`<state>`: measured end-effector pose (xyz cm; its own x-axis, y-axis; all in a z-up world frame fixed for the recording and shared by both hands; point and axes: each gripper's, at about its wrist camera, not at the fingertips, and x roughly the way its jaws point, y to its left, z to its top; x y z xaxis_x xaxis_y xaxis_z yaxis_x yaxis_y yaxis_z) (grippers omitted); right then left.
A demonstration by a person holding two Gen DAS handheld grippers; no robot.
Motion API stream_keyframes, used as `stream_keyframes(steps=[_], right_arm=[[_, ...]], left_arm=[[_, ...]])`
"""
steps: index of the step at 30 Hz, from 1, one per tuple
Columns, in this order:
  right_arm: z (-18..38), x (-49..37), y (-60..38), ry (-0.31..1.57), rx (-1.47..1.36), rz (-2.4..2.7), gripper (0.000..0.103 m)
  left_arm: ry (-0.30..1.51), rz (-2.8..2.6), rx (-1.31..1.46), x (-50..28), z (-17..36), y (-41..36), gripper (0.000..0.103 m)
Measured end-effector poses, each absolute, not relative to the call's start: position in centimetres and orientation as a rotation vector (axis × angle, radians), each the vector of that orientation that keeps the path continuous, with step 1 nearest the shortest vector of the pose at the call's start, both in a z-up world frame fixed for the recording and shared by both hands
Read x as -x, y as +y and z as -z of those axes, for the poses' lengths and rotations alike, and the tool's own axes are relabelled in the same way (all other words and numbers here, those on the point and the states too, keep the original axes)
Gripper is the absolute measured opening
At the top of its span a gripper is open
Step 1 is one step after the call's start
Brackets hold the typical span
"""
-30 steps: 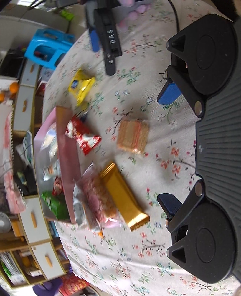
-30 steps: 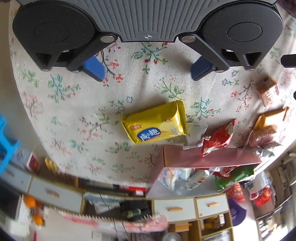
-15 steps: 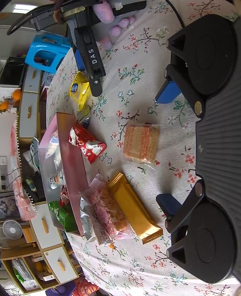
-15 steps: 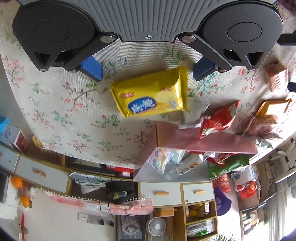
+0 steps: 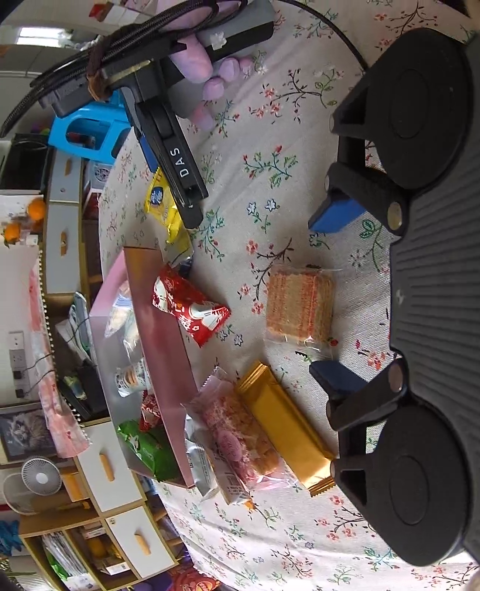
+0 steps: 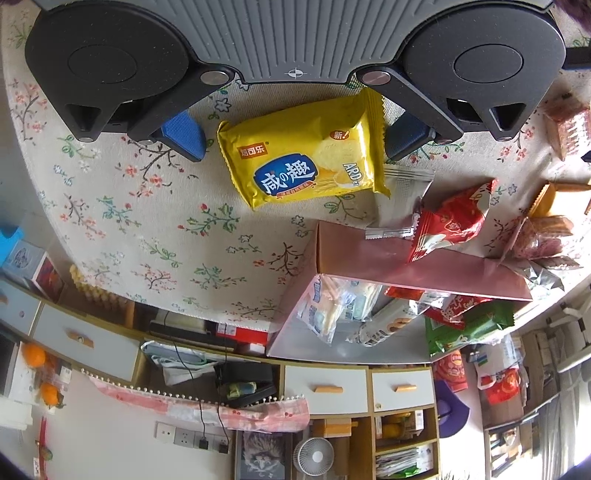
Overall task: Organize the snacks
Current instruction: 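Grasp the square wafer cake pack with the left tool while the right tool grasps the yellow biscuit pack, then carry both packs into the pink box and open both tools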
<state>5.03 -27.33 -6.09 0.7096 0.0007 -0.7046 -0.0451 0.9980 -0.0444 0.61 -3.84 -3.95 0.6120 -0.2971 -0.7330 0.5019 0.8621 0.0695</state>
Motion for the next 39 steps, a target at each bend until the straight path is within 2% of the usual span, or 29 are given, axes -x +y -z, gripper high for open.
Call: stream_keyframes(steps=[5, 9, 14, 15, 39], right_arm=[[5.8, -5.1, -27.3, 0.777, 0.065, -0.026, 0.098], [5.4, -5.2, -27.4, 0.78, 0.052, -0.039, 0.085], [5.1, -5.2, -27.4, 0.787, 0.055, -0.043, 0.083], [5.1, -5.2, -27.4, 0.786, 0.053, -0.04, 0.079], [1.2, -5.0, -28.0, 0.695, -0.085, -0.034, 0.078]], left_arm=[[0.787, 0.457, -0.257, -1.1, 3.7, -3.5, 0.054], [0.791, 0.453, -0.24, -1.4, 3.6, -3.3, 0.047], [0.79, 0.445, -0.235, -1.6, 3.5, -3.1, 0.04], [0.791, 0.443, -0.232, -1.6, 3.5, -3.0, 0.038], [0.753, 0.448, -0.112, -3.7, 0.2, -1.3, 0.036]])
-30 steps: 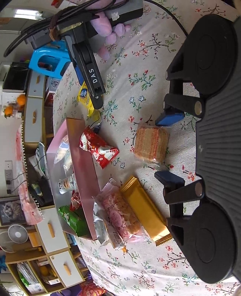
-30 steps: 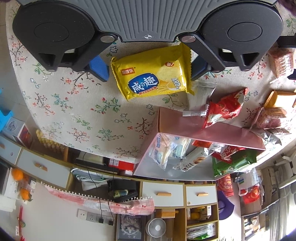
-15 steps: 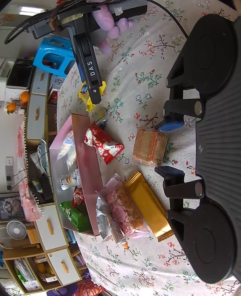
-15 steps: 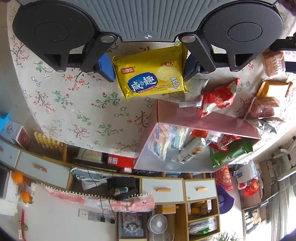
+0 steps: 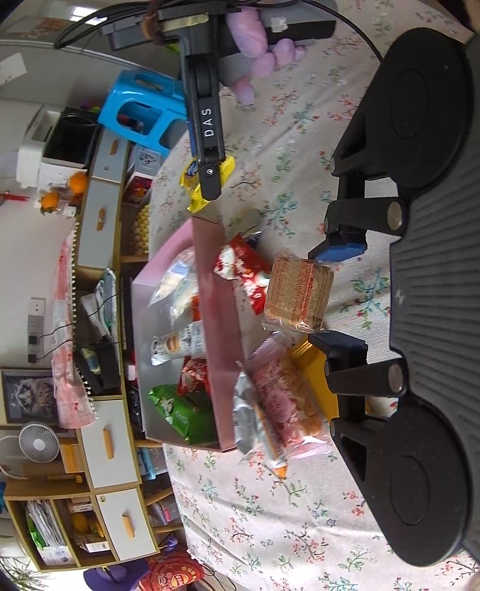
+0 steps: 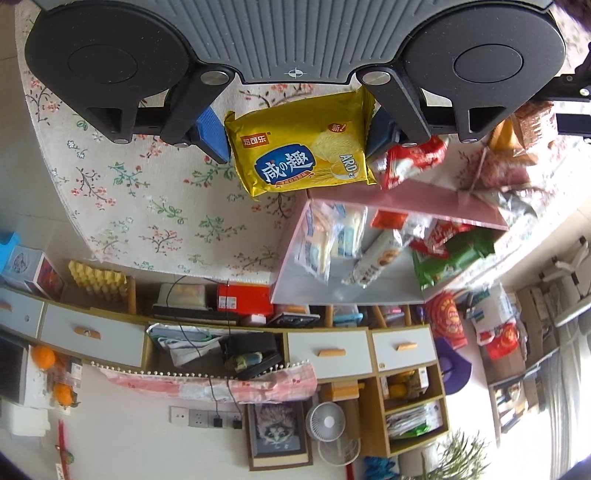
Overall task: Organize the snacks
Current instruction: 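Carry both packs into the pink box and open both tools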
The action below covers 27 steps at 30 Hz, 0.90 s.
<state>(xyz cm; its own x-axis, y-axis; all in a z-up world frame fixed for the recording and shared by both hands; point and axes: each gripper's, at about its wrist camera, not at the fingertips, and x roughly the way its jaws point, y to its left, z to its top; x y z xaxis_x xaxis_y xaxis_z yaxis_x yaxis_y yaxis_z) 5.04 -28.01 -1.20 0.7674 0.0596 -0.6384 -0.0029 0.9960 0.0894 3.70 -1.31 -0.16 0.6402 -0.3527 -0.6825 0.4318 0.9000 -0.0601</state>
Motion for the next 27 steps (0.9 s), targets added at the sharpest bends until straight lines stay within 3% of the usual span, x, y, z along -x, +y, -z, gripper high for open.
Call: stream_keyframes(steps=[17, 27], right_arm=[[-1.7, -10.9, -26.4, 0.676, -0.224, -0.025, 0.078], [-0.7, -17.1, -28.0, 0.652, -0.405, -0.045, 0.078]], left_arm=[[0.77, 0.363, -0.021, -12.9, -4.3, -1.1, 0.036], [0.828, 0.314, -0.026, -20.7, -3.6, -1.9, 0.036]])
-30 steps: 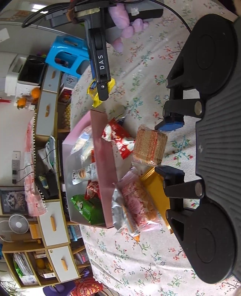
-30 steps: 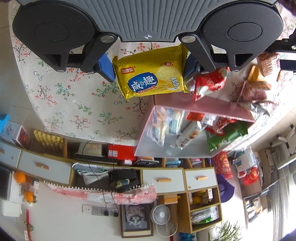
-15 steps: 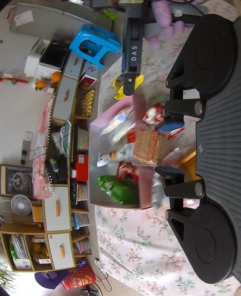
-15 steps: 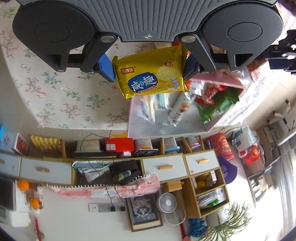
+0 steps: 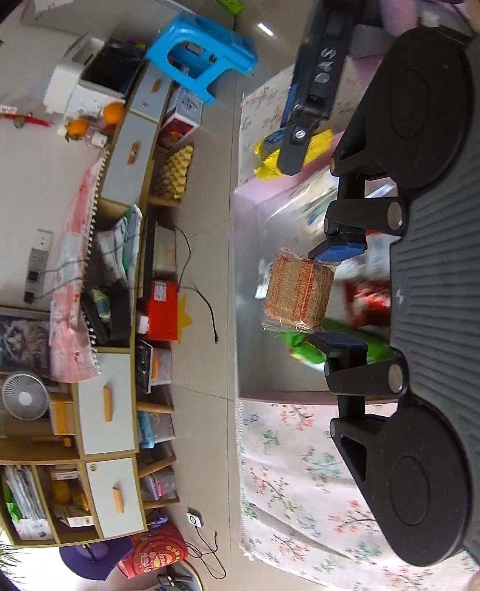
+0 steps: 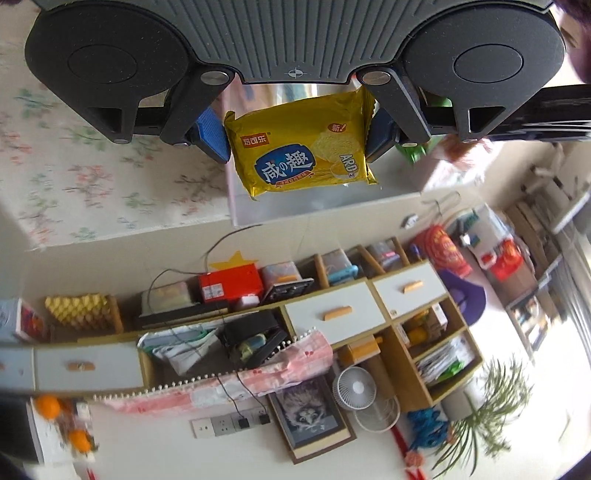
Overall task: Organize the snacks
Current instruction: 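Carry both packs into the pink box and open both tools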
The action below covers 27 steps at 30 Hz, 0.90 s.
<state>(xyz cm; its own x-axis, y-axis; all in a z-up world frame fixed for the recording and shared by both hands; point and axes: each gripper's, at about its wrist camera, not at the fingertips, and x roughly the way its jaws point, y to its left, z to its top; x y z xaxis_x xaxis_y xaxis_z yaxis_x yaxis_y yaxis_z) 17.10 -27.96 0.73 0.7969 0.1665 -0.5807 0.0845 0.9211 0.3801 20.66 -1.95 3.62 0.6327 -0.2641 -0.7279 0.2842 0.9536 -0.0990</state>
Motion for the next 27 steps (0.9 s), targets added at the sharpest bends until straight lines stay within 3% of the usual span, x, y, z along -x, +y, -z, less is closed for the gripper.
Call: stream_keyframes(steps=[11, 23, 27], right_arm=[[1.6, -21.5, -27.6, 0.663, -0.45, -0.073, 0.078], [2.6, -23.3, -26.8, 0.669, -0.46, -0.077, 0.078], [2.6, -23.3, -26.7, 0.661, -0.457, -0.077, 0.082]], left_arm=[[0.908, 0.222, -0.003, -26.5, -1.3, -0.6, 0.037], [0.945, 0.225, -0.033, -27.5, -0.5, -0.6, 0.039], [0.916, 0.22, -0.066, -27.4, -0.5, -0.8, 0.049]])
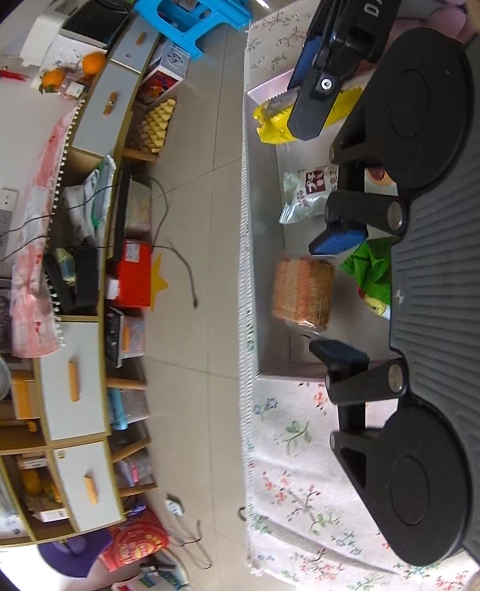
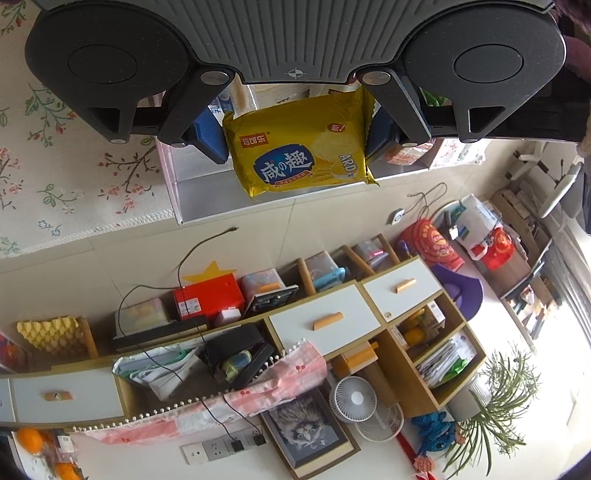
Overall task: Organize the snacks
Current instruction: 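Carry both packs into the pink box and open both tools, then withdraw both tools from the box back over the table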
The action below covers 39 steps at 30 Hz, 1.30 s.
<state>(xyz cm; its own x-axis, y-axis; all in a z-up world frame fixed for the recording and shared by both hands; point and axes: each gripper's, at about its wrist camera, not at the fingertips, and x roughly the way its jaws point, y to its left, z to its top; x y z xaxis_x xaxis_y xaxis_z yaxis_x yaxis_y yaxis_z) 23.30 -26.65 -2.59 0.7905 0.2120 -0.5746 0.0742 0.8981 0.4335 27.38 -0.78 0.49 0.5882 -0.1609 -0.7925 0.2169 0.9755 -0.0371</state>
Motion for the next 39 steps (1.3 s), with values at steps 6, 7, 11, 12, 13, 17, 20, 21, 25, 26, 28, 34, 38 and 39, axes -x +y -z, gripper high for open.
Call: stream_keyframes(steps=[6, 7, 11, 12, 13, 17, 20, 21, 25, 26, 28, 34, 38, 39], right_arm=[[2.1, -23.3, -26.8, 0.647, -0.476, -0.081, 0.092], [2.1, -23.3, -26.8, 0.646, -0.478, -0.078, 0.092], [1.8, -23.0, -26.8, 0.654, -0.488, -0.077, 0.092], [1.7, -22.8, -26.8, 0.654, -0.489, -0.077, 0.092], [1.6, -22.6, -26.7, 0.654, -0.489, -0.078, 0.092], [0.4, -21.7, -26.4, 0.663, -0.464, -0.078, 0.092], [-0.8, -20.8, -26.2, 0.665, -0.444, -0.072, 0.092], [-1.2, -20.5, -26.2, 0.665, -0.442, -0.071, 0.092], [-2.7, -18.8, -25.9, 0.666, -0.425, -0.062, 0.096], [-3.0, -18.4, -25.8, 0.669, -0.418, -0.06, 0.096], [-3.5, -17.5, -25.6, 0.676, -0.406, -0.052, 0.096], [-4.5, -14.6, -24.9, 0.698, -0.376, -0.036, 0.097], [-4.9, -12.7, -24.3, 0.718, -0.356, -0.026, 0.099], [-5.0, -12.3, -24.2, 0.722, -0.352, -0.023, 0.099]], left_arm=[[0.898, 0.228, -0.075, -27.3, -0.6, -0.7, 0.057], [0.896, 0.228, -0.079, -27.2, -0.7, -0.7, 0.059], [0.888, 0.233, -0.082, -26.9, -1.0, -0.7, 0.063], [0.889, 0.236, -0.082, -26.7, -1.2, -0.8, 0.064], [0.888, 0.238, -0.084, -26.6, -1.3, -0.8, 0.065], [0.871, 0.241, -0.078, -25.4, -2.3, -0.6, 0.071], [0.859, 0.242, -0.078, -24.4, -3.0, -0.4, 0.075], [0.856, 0.243, -0.077, -23.9, -3.2, -0.4, 0.076], [0.847, 0.246, -0.067, -22.3, -4.0, 0.0, 0.083], [0.845, 0.244, -0.062, -21.9, -4.1, 0.0, 0.085], [0.845, 0.242, -0.05, -21.1, -4.3, 0.3, 0.087], [0.841, 0.241, -0.041, -18.1, -4.7, 0.5, 0.095], [0.845, 0.231, -0.035, -16.3, -5.0, 0.5, 0.098], [0.845, 0.228, -0.035, -15.9, -5.1, 0.6, 0.099]])
